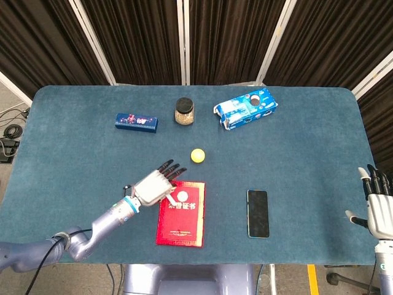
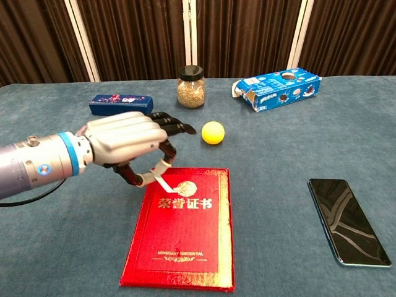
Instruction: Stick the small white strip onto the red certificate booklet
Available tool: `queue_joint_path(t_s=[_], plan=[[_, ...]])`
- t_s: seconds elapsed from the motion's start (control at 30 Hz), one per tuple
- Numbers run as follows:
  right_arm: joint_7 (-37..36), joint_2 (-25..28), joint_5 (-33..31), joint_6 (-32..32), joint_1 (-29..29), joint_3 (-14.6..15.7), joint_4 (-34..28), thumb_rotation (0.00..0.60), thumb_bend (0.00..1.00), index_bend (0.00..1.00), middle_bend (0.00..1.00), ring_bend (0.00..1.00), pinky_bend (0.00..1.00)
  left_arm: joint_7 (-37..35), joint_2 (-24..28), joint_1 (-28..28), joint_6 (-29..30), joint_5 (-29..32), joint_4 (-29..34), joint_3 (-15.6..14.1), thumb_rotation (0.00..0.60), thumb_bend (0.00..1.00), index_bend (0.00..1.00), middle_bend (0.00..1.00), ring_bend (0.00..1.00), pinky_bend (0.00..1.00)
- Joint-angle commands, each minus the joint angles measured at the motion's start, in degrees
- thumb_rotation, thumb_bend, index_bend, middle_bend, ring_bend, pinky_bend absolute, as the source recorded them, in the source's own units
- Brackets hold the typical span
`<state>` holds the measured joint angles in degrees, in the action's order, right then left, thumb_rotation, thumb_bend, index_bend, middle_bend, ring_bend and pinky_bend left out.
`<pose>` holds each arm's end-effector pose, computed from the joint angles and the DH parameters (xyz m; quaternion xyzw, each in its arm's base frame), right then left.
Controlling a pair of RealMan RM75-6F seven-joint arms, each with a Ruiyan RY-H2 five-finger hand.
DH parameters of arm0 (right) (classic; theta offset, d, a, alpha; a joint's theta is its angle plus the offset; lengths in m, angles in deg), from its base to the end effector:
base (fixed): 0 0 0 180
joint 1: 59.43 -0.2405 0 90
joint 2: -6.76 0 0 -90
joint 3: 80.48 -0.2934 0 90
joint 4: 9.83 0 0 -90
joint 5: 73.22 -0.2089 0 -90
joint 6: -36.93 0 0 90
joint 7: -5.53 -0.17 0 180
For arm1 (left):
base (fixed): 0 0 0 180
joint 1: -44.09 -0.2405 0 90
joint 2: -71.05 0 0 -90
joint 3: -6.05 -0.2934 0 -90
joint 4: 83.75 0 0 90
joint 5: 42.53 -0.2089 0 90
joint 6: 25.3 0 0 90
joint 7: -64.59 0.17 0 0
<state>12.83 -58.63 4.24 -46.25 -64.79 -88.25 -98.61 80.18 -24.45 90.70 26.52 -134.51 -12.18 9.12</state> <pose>-0.3696 -0.2296 0.1946 0.5642 -0.3579 0.3341 0.6648 -0.1377 0.3632 -0.0871 -0.8713 -0.1540 -0.3492 0.3084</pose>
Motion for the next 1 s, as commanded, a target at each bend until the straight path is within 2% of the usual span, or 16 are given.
queue_joint_path(t_s=[0.03, 0.2, 0.27, 0.3, 0.33, 0.4, 0.43, 0.77, 0.93, 1.0], plan=[[-0.11, 0.01, -0.18, 0.16, -0.05, -0.07, 0.1, 0.6, 0.0, 0.03, 0.0, 0.0, 0.0, -2.3, -2.93, 1.99, 2.54, -4.87, -4.61, -2.35, 0.6, 0.42, 0.65, 0.0, 0.0, 0.0], [-0.19, 0.02, -0.25, 0.15, -0.08, -0.16, 0.17, 0.6, 0.0, 0.03, 0.0, 0.0, 0.0, -3.72, -5.03, 2.85, 5.33, -7.88, -8.84, -3.52, 0.6, 0.41, 0.64, 0.0, 0.0, 0.0], [-0.2, 0.03, -0.36, 0.24, -0.09, -0.16, 0.22, 0.6, 0.0, 0.03, 0.0, 0.0, 0.0, -3.71, -5.55, 2.95, 6.27, -8.63, -9.93, -3.81, 0.6, 0.37, 0.6, 0.0, 0.0, 0.0], [-0.22, 0.03, -0.41, 0.3, -0.1, -0.17, 0.25, 0.6, 0.0, 0.03, 0.0, 0.0, 0.0, -3.87, -5.74, 2.94, 6.48, -8.75, -10.25, -3.94, 0.6, 0.3, 0.52, 0.0, 0.0, 0.0], [-0.25, 0.03, -0.46, 0.35, -0.12, -0.19, 0.27, 0.6, 0.0, 0.03, 0.0, 0.0, 0.0, -4.09, -5.91, 2.93, 6.57, -8.78, -10.49, -4.06, 0.6, 0.18, 0.37, 0.0, 0.0, 0.0], [-0.27, 0.04, -0.51, 0.42, -0.15, -0.21, 0.31, 0.6, 0.0, 0.03, 0.0, 0.0, 0.0, -4.32, -6.08, 2.9, 6.61, -8.74, -10.8, -4.2, 0.6, 0.03, 0.1, 0.0, 0.0, 0.0], [-0.28, 0.03, -0.52, 0.44, -0.18, -0.22, 0.33, 0.6, 0.0, 0.03, 0.0, 0.0, 0.0, -4.6, -6.09, 2.84, 6.57, -8.53, -10.81, -4.26, 0.6, 0.0, 0.02, 0.0, 0.0, 0.0], [-0.36, 0.13, -0.25, 0.35, -0.15, -0.08, 0.12, 0.6, 0.0, 0.03, 0.0, 0.0, 0.0, -5.46, -2.26, 1.5, 11.66, -6.99, -5.95, -2.01, 0.6, 0.0, 0.0, 0.0, 0.0, 0.0], [-0.49, 0.24, 0.2, 0.3, -0.08, 0.21, -0.08, 0.6, 0.0, 0.03, 0.0, 0.0, 0.0, -3.97, 3.84, -1.98, 15.46, -2.49, 1.43, 0.79, 0.6, 0.0, 0.0, 0.0, 0.0, 0.0], [-0.39, 0.23, 0.42, 0.36, -0.08, 0.4, -0.16, 0.6, 0.0, 0.03, 0.0, 0.0, 0.0, -2.5, 8.08, -5.12, 17.63, 1.66, 6.66, 2.38, 0.6, 0.0, 0.0, 0.0, 0.0, 0.0]])
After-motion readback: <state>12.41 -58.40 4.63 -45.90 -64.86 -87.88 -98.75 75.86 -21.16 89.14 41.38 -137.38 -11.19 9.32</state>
